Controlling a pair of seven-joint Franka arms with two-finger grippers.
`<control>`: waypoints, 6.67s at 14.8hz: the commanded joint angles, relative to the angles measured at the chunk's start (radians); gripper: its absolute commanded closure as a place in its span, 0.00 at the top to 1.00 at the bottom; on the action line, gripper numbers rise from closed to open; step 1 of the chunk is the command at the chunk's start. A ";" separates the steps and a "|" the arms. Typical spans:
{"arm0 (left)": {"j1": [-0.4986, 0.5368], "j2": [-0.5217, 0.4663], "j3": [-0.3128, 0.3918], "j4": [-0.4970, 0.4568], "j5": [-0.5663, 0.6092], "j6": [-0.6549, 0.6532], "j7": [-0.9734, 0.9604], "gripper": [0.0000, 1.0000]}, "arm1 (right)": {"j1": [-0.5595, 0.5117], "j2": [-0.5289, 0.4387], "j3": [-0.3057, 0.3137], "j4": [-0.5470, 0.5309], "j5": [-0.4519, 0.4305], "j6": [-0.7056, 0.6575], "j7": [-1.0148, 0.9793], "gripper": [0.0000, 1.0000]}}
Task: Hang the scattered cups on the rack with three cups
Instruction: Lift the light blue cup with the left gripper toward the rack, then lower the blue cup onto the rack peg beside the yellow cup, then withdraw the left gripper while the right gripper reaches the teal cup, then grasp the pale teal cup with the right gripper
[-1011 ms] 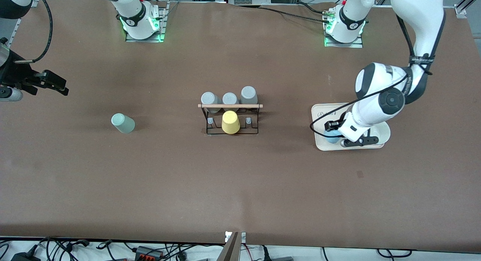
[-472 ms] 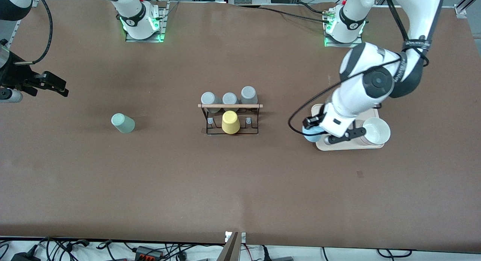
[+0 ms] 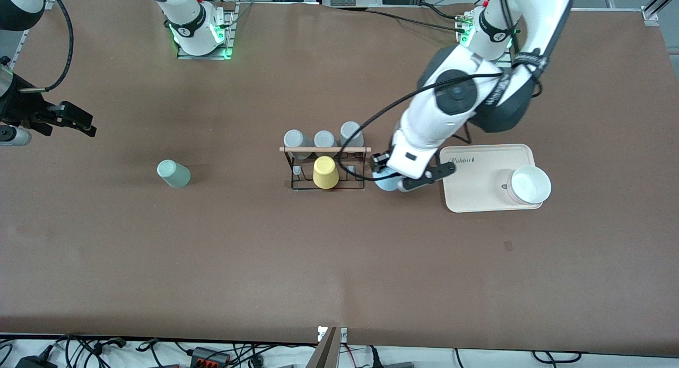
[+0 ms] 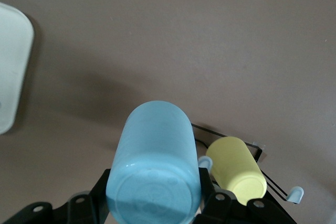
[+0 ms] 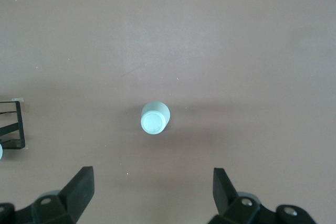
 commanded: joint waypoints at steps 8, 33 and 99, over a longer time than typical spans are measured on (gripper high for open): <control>-0.118 0.127 0.014 0.135 0.011 -0.044 -0.155 0.51 | -0.011 0.009 0.005 0.016 0.000 -0.004 -0.019 1.00; -0.158 0.245 0.014 0.129 0.072 0.040 -0.187 0.77 | -0.017 0.014 0.003 0.016 0.000 -0.002 -0.017 1.00; 0.337 -0.510 0.314 -0.061 0.040 -0.419 0.941 1.00 | 0.044 0.382 0.012 -0.309 -0.005 0.489 0.000 0.31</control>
